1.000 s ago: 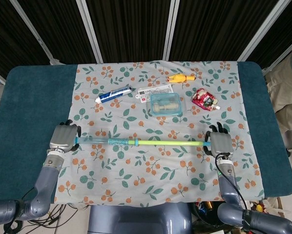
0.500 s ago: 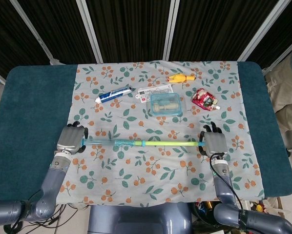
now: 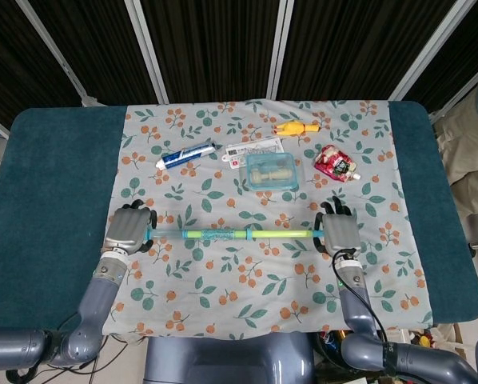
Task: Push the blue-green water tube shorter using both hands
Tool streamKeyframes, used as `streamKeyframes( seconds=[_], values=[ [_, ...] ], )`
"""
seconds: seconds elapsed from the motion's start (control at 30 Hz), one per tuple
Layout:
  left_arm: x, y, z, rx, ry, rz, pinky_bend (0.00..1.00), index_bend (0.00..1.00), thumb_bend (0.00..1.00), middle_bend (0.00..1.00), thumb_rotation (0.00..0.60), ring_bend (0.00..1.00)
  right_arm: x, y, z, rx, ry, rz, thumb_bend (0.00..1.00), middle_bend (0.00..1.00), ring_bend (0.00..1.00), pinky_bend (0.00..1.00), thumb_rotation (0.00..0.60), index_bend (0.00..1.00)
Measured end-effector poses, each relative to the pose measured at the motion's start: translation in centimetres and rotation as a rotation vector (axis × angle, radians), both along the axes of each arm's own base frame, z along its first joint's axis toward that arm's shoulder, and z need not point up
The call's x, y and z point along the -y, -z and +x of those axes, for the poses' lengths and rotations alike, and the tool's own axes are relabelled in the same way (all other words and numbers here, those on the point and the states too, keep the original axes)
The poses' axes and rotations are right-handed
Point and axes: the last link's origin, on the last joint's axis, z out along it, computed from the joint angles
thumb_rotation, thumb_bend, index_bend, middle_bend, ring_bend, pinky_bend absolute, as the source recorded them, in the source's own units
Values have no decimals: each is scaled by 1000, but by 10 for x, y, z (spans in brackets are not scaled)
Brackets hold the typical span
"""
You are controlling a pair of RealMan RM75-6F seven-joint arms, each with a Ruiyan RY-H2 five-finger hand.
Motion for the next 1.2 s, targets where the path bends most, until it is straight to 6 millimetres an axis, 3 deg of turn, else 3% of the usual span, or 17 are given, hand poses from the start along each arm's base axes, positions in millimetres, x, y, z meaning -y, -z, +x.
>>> streamKeyframes(
  seconds=[0.43,1.2],
  values=[
    [-6,6,12,13,8,-9,289,566,329,410,600,153,-2,11,25,8,-37,15,383,182,36,152,600,734],
    [-3,30,31,22,17,-44,291,568,329,412,600,153,-4,16,30,29,-35,15,384,182,36,152,600,736]
  ],
)
